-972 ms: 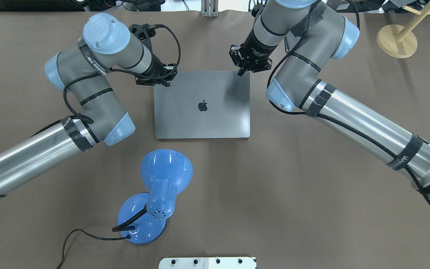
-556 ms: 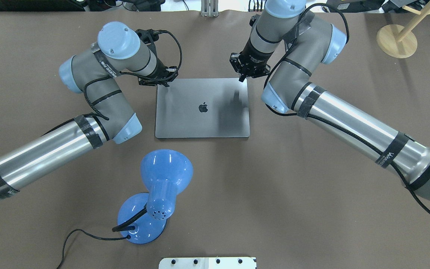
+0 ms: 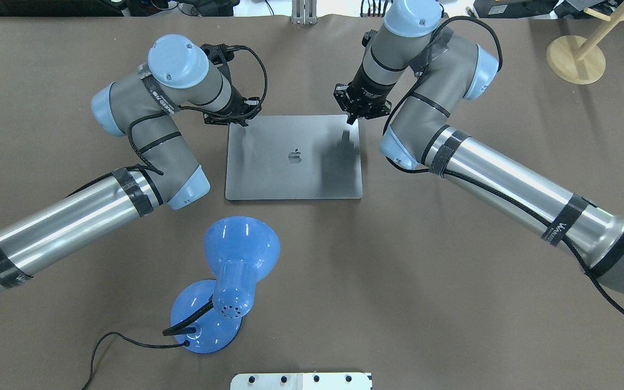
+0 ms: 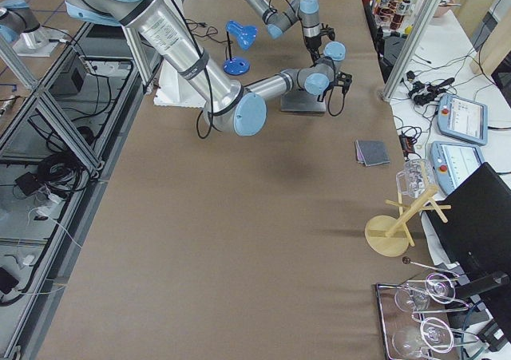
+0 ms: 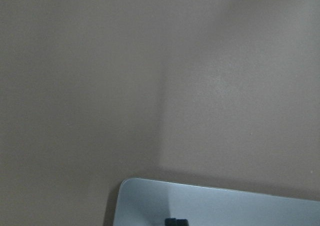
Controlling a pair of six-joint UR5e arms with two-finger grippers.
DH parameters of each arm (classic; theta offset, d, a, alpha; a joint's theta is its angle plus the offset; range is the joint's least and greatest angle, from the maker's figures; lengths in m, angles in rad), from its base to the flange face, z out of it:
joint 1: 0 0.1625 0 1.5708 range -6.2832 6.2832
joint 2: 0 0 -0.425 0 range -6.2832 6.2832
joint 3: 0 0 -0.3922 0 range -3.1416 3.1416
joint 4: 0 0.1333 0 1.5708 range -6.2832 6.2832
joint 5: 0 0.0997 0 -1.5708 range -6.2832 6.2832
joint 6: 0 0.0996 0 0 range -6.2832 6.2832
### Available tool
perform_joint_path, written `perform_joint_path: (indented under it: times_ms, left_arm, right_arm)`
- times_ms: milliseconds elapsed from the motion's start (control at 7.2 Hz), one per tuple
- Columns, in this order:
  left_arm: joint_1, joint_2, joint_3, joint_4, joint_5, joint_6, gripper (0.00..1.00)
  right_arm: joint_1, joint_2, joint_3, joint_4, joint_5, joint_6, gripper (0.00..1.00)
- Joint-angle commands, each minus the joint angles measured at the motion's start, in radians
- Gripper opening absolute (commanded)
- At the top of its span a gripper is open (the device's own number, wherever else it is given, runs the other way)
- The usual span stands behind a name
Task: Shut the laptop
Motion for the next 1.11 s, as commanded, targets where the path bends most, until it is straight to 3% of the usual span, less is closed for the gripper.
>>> perform_joint_path:
  times_ms: [0, 139, 417, 694, 972]
  left_arm:
    - [-0.125, 0.189, -0.252, 0.122, -0.187, 0.171, 0.98]
    - [-0.17, 0.291, -0.385, 0.223, -0.201, 0.343, 0.98]
    - [-0.339, 0.503, -0.564, 0.388, -0.265, 0.723, 0.98]
    - [-0.54, 0.692, -0.565, 0.39, -0.336, 1.122, 0.98]
    - [-0.627, 0.804, -0.542, 0.393, -0.335, 1.239, 0.98]
  right_arm:
    - [0.102, -0.203, 0.247, -0.007, 0.105, -0.016, 1.0]
    - [0.185, -0.28, 0.322, -0.007, 0.151, -0.036, 1.0]
    - [0.309, -0.51, 0.473, -0.009, 0.222, -0.286, 1.0]
    - [0.421, -0.748, 0.551, -0.012, 0.23, -0.588, 1.0]
    - [0.53, -0.889, 0.551, -0.069, 0.212, -0.93, 1.0]
